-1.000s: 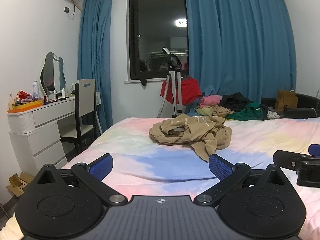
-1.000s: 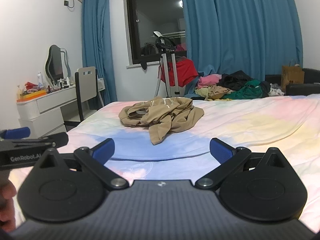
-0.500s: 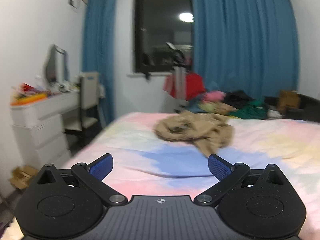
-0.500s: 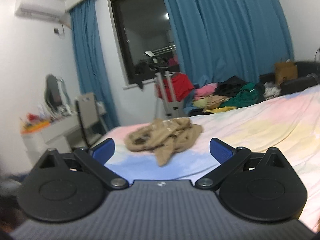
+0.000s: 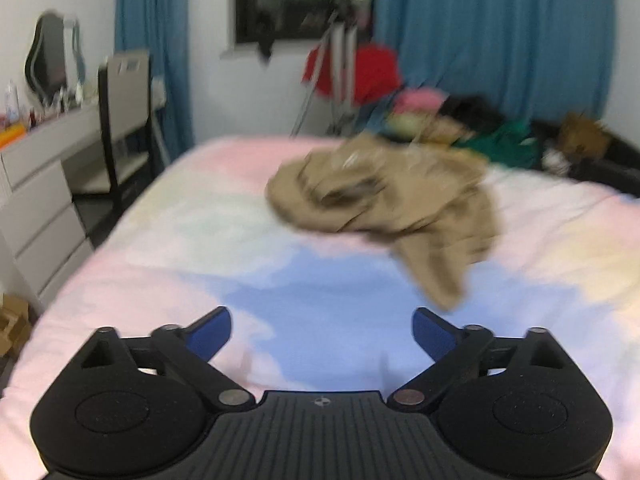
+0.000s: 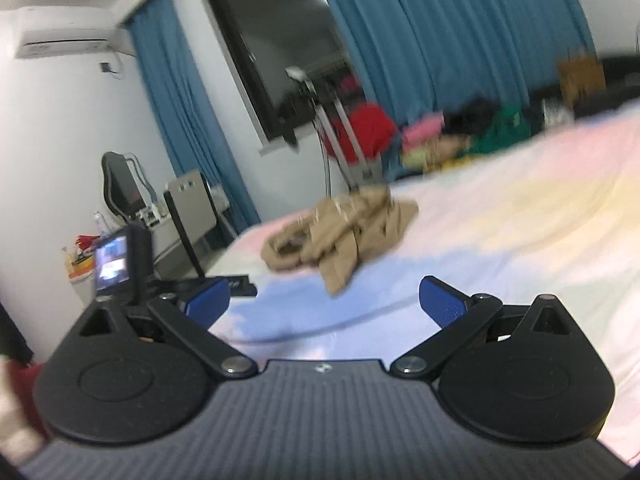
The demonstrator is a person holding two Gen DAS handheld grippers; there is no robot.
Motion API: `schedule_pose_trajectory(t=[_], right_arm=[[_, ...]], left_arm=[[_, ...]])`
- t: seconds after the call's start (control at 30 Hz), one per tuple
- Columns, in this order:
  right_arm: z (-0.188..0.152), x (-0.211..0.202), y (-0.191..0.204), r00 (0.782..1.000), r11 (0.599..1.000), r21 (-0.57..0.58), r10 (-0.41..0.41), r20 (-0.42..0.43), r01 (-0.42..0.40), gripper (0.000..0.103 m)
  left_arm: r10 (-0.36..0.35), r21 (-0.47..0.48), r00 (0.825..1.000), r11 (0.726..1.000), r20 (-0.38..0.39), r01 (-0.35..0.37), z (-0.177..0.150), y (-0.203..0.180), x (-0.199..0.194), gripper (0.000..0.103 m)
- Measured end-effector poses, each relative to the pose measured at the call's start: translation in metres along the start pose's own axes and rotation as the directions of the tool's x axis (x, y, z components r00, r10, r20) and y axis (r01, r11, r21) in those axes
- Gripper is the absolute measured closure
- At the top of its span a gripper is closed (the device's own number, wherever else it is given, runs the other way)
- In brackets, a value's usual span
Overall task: Fold clothes
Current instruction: 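Reach the left gripper to the crumpled tan shirt and grasp its edge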
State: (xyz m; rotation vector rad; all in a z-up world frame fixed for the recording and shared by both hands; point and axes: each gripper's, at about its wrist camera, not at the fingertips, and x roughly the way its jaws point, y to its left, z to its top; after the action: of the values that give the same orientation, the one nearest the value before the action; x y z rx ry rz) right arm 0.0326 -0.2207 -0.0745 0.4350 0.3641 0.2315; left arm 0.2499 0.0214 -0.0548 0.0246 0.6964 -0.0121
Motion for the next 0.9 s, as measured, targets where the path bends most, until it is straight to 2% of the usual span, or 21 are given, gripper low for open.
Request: schedule_pose_trajectory(t=[0.07,0.13,0.23,0.3,0.33,0.4,0.43,0.47,0.5,0.53,0.57,0.63,0.7,0.9], right_arm=[[-0.004,0.018,-0.013,0.998,0.997,0.065,0.031,-0.052,-0.028,0.0],[-0.007,0.035,-0.021,0.995,0.993,0.107,0.055,-0.084,-0.046,0.0],[-0.009,0.056,-0.03,0.991,0.991,0.124,0.072,-0.109,-0.058,0.0],[-0.012,0.075,-0.037,0.988,0.988,0.141,0.081,-0.135,-0.062,0.0],[-0.014,0.085,-0.04,0.985,0.987,0.148,0.085,-0.151,-0.063,0.0],[-0.018,0.104,-0.044,0.978,0.986,0.154,0.097,-0.187,-0.068,0.0],[-0.021,0.112,-0.043,0.973,0.986,0.146,0.106,-0.204,-0.077,0.0],[-0.023,0.119,-0.042,0.968,0.987,0.134,0.117,-0.22,-0.088,0.0],[-0.025,0.125,-0.041,0.964,0.988,0.122,0.124,-0.235,-0.097,0.0],[-0.026,0.13,-0.042,0.961,0.988,0.116,0.129,-0.246,-0.103,0.0],[-0.027,0.133,-0.042,0.958,0.987,0.116,0.135,-0.253,-0.109,0.0],[-0.028,0.138,-0.046,0.955,0.985,0.129,0.143,-0.261,-0.112,0.0],[-0.026,0.138,-0.05,0.959,0.987,0.13,0.127,-0.254,-0.096,0.0],[-0.016,0.111,-0.049,0.979,0.991,0.119,0.091,-0.185,-0.07,0.0]], left_arm=[[0.022,-0.015,1.0,1.0,-0.016,-0.022,0.004,0.009,0.042,0.012],[0.012,-0.039,1.0,0.999,0.013,-0.012,0.01,0.015,0.072,0.012],[-0.01,-0.066,0.998,0.998,0.057,0.014,0.03,0.017,0.113,0.012],[-0.007,-0.089,0.999,0.996,0.036,0.01,0.045,0.017,0.145,0.015],[-0.002,-0.106,1.0,0.994,0.011,0.003,0.053,0.018,0.162,0.022],[-0.016,-0.137,1.0,0.99,0.026,0.02,0.066,0.02,0.18,0.028],[-0.024,-0.151,0.999,0.988,0.039,0.03,0.072,0.021,0.188,0.041],[-0.051,-0.165,0.997,0.985,0.056,0.059,0.075,0.022,0.191,0.062],[-0.063,-0.168,0.995,0.983,0.077,0.075,0.076,0.021,0.187,0.072],[-0.069,-0.168,0.993,0.982,0.099,0.085,0.077,0.019,0.182,0.091],[-0.075,-0.168,0.99,0.981,0.12,0.095,0.078,0.017,0.176,0.094],[-0.087,-0.167,0.983,0.979,0.163,0.114,0.08,0.013,0.166,0.096],[-0.077,-0.119,0.978,0.988,0.193,0.101,0.079,0.004,0.144,0.098],[-0.118,-0.043,0.951,0.99,0.287,0.136,0.053,-0.016,0.038,0.099]])
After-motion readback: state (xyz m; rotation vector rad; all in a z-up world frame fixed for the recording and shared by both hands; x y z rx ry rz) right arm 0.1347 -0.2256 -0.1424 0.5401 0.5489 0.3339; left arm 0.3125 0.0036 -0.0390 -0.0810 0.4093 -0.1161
